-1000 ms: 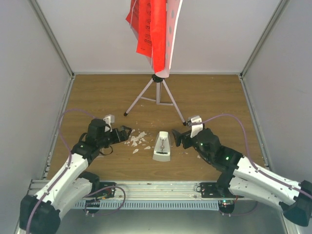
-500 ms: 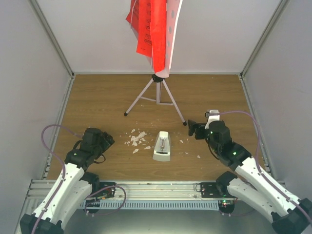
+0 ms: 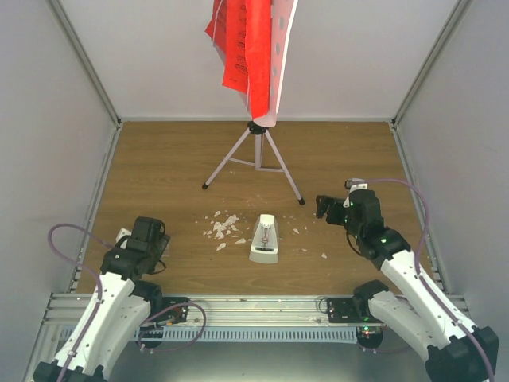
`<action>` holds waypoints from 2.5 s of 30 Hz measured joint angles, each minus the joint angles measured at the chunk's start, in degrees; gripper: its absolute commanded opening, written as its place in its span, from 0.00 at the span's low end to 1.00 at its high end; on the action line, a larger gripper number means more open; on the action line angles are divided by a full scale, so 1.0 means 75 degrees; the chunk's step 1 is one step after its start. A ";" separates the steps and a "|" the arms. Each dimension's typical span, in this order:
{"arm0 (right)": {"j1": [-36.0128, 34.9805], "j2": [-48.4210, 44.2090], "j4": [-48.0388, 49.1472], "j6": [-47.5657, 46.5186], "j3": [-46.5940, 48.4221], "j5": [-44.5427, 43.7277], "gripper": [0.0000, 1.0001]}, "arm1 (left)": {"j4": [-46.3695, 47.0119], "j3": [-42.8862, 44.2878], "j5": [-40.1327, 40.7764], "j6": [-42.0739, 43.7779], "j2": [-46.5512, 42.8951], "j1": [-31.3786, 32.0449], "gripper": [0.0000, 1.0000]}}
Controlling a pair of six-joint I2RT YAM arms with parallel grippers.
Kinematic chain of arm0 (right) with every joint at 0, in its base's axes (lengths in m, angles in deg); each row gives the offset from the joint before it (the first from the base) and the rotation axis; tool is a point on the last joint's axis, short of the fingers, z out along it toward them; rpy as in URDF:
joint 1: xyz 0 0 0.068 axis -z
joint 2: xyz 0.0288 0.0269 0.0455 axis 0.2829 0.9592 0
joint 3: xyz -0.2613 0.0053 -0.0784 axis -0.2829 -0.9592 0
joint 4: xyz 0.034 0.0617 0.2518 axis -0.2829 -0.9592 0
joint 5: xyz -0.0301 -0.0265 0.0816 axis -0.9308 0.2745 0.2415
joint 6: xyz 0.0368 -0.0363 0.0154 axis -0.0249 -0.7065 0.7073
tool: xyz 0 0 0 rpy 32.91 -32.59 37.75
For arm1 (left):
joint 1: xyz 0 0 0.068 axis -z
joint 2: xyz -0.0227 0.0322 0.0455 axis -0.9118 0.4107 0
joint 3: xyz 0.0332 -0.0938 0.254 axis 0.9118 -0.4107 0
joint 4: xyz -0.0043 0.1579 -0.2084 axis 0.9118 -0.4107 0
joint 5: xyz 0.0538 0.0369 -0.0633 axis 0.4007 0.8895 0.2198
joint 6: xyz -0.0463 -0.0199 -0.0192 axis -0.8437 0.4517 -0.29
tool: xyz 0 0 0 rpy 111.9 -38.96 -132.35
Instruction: Pack up the instrument practice props
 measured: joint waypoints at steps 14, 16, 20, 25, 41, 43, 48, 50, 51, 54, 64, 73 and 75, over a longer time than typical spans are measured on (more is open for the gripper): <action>0.0149 -0.0146 -0.0122 0.0017 -0.0020 0.0326 1.00 | 0.0195 -0.0807 0.0023 -0.0819 0.0134 -0.0198 0.53; 0.0152 -0.0143 -0.0154 0.0006 -0.0009 0.0370 1.00 | 0.0338 -0.0810 0.0032 -0.0810 0.0262 -0.0236 0.52; 0.0154 -0.0143 -0.0268 -0.0012 0.0067 0.0504 1.00 | 0.0542 -0.0828 0.0032 -0.0813 0.0635 -0.0259 0.48; 0.0154 -0.0143 -0.0347 -0.0029 0.0157 0.0560 1.00 | 0.0731 -0.0889 0.0035 -0.0813 0.0726 -0.0297 0.47; 0.0154 -0.0195 -0.0644 -0.0052 0.0224 0.0705 1.00 | 0.1195 -0.1154 0.0172 -0.0277 0.1064 -0.0667 0.41; 0.0154 -0.0251 -0.0662 -0.0055 0.0277 0.0731 1.00 | 0.1355 -0.1154 0.0169 -0.0131 0.1174 -0.0766 0.38; 0.0154 -0.0268 -0.0682 -0.0058 0.0326 0.0758 0.99 | 0.1600 -0.1160 0.0131 0.0102 0.1329 -0.0938 0.36; 0.0154 -0.0265 -0.0682 -0.0058 0.0326 0.0761 1.00 | 0.1722 -0.1180 0.0099 0.0204 0.1358 -0.1003 0.36; 0.0154 -0.0265 -0.0679 -0.0058 0.0326 0.0761 1.00 | 0.1775 -0.1195 0.0079 0.0248 0.1373 -0.1029 0.36; 0.0154 -0.0242 -0.0682 -0.0058 0.0326 0.0764 1.00 | 0.1964 -0.1341 -0.0026 0.0425 0.1419 -0.1142 0.36; 0.0154 -0.0201 -0.0682 -0.0058 0.0367 0.0764 1.00 | 0.2585 -0.1402 -0.0291 0.1122 0.1772 -0.1451 0.18; 0.0154 -0.0201 -0.0682 -0.0067 0.0373 0.0764 1.00 | 0.2646 -0.1402 -0.0449 0.1335 0.1778 -0.1451 0.09; 0.0154 -0.0201 -0.0682 -0.0087 0.0376 0.0764 1.00 | 0.2594 -0.1402 -0.0490 0.1396 0.1731 -0.1451 0.08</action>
